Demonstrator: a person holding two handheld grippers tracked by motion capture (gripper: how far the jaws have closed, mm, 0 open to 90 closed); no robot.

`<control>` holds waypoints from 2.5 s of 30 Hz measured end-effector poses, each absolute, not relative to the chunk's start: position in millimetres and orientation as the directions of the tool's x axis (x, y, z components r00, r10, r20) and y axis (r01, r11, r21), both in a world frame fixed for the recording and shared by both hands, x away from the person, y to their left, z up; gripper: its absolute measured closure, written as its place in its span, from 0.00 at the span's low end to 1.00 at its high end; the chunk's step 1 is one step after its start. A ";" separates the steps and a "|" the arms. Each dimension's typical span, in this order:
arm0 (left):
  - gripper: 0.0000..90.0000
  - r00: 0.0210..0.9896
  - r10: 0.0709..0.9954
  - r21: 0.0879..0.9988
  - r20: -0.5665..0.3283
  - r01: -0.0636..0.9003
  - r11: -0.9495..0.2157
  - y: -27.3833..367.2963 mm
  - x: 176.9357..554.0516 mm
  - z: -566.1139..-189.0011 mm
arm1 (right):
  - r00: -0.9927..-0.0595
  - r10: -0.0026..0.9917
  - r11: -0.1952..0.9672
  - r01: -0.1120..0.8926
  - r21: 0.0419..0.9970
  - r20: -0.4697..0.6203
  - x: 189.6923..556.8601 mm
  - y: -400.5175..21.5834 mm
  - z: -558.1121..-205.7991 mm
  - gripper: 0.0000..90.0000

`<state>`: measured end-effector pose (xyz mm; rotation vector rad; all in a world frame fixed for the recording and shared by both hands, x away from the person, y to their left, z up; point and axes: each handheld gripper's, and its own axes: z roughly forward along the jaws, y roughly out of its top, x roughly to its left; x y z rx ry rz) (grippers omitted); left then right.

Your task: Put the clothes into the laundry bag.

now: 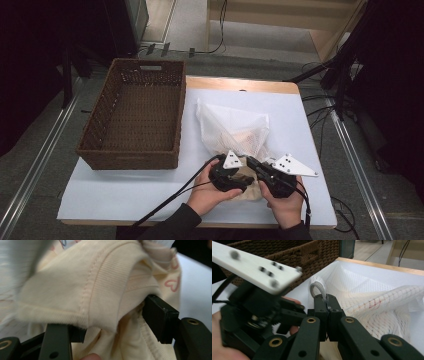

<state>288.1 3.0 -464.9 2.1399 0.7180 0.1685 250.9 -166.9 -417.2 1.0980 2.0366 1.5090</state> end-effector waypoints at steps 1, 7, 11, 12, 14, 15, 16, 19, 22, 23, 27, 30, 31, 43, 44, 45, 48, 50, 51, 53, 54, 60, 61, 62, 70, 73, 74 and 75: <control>0.42 0.828 0.551 0.760 -0.098 0.420 -0.496 -1.5 287.8 -466.2 | -0.623 0.768 0.115 0.366 0.924 0.151 251.2 -168.0 -417.9 1.00; 0.87 0.787 0.611 0.795 -0.084 0.423 -0.435 2.9 288.3 -456.4 | -0.608 0.777 0.098 0.370 0.924 0.162 250.7 -173.8 -417.4 1.00; 0.89 0.732 0.637 0.858 -0.243 0.469 -0.211 18.5 291.6 -441.4 | -0.597 0.790 0.106 0.356 0.928 0.139 245.9 -175.2 -416.0 1.00; 0.89 0.710 0.657 0.869 -0.253 0.465 -0.168 21.3 292.1 -439.0 | -0.591 0.795 0.102 0.353 0.930 0.138 244.6 -176.0 -415.3 1.00; 0.89 0.656 0.707 0.881 -0.265 0.462 -0.098 24.4 294.2 -438.1 | -0.587 0.797 0.091 0.350 0.933 0.143 242.9 -177.0 -413.6 1.00; 0.89 0.628 0.729 0.879 -0.274 0.471 -0.075 25.0 295.2 -439.3 | -0.586 0.799 0.094 0.347 0.933 0.138 242.7 -177.2 -413.2 1.00; 0.89 0.628 0.729 0.879 -0.274 0.471 -0.075 25.0 295.2 -439.3 | -0.586 0.799 0.094 0.347 0.933 0.138 242.7 -177.2 -413.2 1.00; 0.85 0.579 0.731 0.772 -0.361 0.626 -0.114 17.3 321.0 -462.2 | -0.584 0.801 0.121 0.373 0.920 0.131 245.2 -175.2 -419.9 1.00; 0.77 0.620 0.717 0.776 -0.319 0.605 -0.178 18.2 321.2 -462.9 | -0.572 0.809 0.124 0.396 0.910 0.139 249.2 -177.5 -427.8 1.00; 0.70 0.642 0.709 0.796 -0.292 0.574 -0.193 19.4 316.9 -458.2 | -0.570 0.810 0.121 0.396 0.910 0.140 250.5 -179.4 -428.9 1.00; 0.42 0.740 0.619 0.862 -0.264 0.469 -0.193 28.9 299.0 -440.3 | -0.549 0.819 0.090 0.406 0.909 0.164 255.3 -189.6 -429.2 1.00; 0.36 0.754 0.575 0.857 -0.318 0.488 -0.167 36.1 294.5 -434.5 | -0.541 0.823 0.080 0.409 0.909 0.171 257.0 -193.2 -429.0 1.00; 0.32 0.766 0.555 0.846 -0.324 0.498 -0.193 35.5 292.5 -434.6 | -0.537 0.824 0.069 0.411 0.909 0.181 257.8 -195.4 -428.1 1.00; 0.70 0.755 0.653 0.723 -0.058 0.483 -0.494 -12.2 289.3 -464.4 | -0.561 0.808 0.085 0.412 0.907 0.179 257.8 -190.1 -429.5 1.00; 0.78 0.748 0.656 0.739 -0.101 0.498 -0.453 -7.8 291.6 -459.8 | -0.561 0.808 0.082 0.412 0.908 0.182 257.4 -190.4 -429.0 1.00; 0.85 0.743 0.656 0.755 -0.131 0.504 -0.420 -5.2 292.3 -456.4 | -0.558 0.810 0.076 0.409 0.909 0.183 256.3 -191.2 -427.7 1.00; 0.88 0.699 0.677 0.815 -0.230 0.518 -0.258 6.6 296.1 -442.7 | -0.557 0.811 0.065 0.392 0.918 0.180 252.7 -192.8 -421.8 1.00; 0.88 0.638 0.714 0.848 -0.288 0.517 -0.120 13.9 299.7 -435.6 | -0.557 0.811 0.055 0.376 0.925 0.178 250.0 -193.1 -416.1 1.00; 0.88 0.621 0.726 0.857 -0.294 0.507 -0.087 15.2 300.4 -434.6 | -0.560 0.809 0.054 0.370 0.928 0.177 248.6 -192.3 -413.1 1.00; 0.88 0.579 0.757 0.873 -0.301 0.487 -0.025 13.9 302.5 -436.7 | -0.569 0.802 0.054 0.372 0.927 0.182 247.1 -190.2 -411.0 1.00; 0.88 0.579 0.757 0.873 -0.301 0.487 -0.025 13.9 302.5 -436.7 | -0.576 0.797 0.058 0.376 0.925 0.184 246.8 -188.4 -411.5 1.00; 0.81 0.645 0.685 0.745 -0.339 0.628 -0.223 -3.6 329.5 -473.3 | -0.578 0.795 0.092 0.418 0.904 0.187 251.4 -185.1 -422.9 1.00; 0.77 0.645 0.685 0.745 -0.339 0.628 -0.223 -3.6 329.5 -473.3 | -0.573 0.797 0.085 0.419 0.904 0.190 252.2 -187.4 -423.2 1.00; 0.71 0.677 0.658 0.757 -0.330 0.606 -0.243 1.1 324.9 -465.6 | -0.568 0.800 0.080 0.417 0.906 0.191 253.1 -190.0 -423.3 1.00; 0.33 0.715 0.666 0.819 -0.214 0.503 -0.276 35.2 292.8 -457.0 | -0.537 0.818 0.053 0.426 0.903 0.205 256.8 -200.9 -424.6 1.00; 0.25 0.686 0.695 0.760 -0.217 0.565 -0.322 33.9 293.5 -467.9 | -0.538 0.817 0.056 0.428 0.902 0.205 257.7 -197.6 -425.6 1.00; 0.25 0.686 0.695 0.760 -0.217 0.565 -0.322 33.9 293.5 -467.9 | -0.538 0.818 0.058 0.428 0.902 0.203 257.6 -196.2 -425.7 1.00; 0.26 0.666 0.707 0.718 -0.238 0.611 -0.334 31.6 295.5 -473.6 | -0.542 0.816 0.062 0.427 0.902 0.200 257.1 -194.0 -425.8 1.00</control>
